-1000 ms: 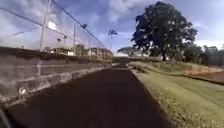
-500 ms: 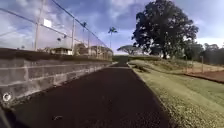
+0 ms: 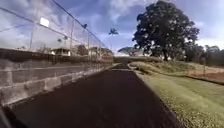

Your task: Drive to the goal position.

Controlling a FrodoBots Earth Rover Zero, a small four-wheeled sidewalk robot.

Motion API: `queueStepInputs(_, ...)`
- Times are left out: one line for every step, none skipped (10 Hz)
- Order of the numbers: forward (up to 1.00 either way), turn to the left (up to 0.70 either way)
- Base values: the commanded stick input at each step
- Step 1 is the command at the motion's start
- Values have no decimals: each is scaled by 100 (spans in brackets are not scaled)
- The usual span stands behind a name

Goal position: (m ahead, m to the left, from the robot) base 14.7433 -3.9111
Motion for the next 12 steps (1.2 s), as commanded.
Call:
queueStepInputs(70,0)
queueStepInputs(70,0)
queueStepInputs(70,0)
queueStepInputs(70,0)
queueStepInputs(70,0)
queueStepInputs(70,0)
queueStepInputs(70,0)
queueStepInputs(70,0)
queueStepInputs(70,0)
queueStepInputs(70,0)
queueStepInputs(70,0)
queueStepInputs(70,0)
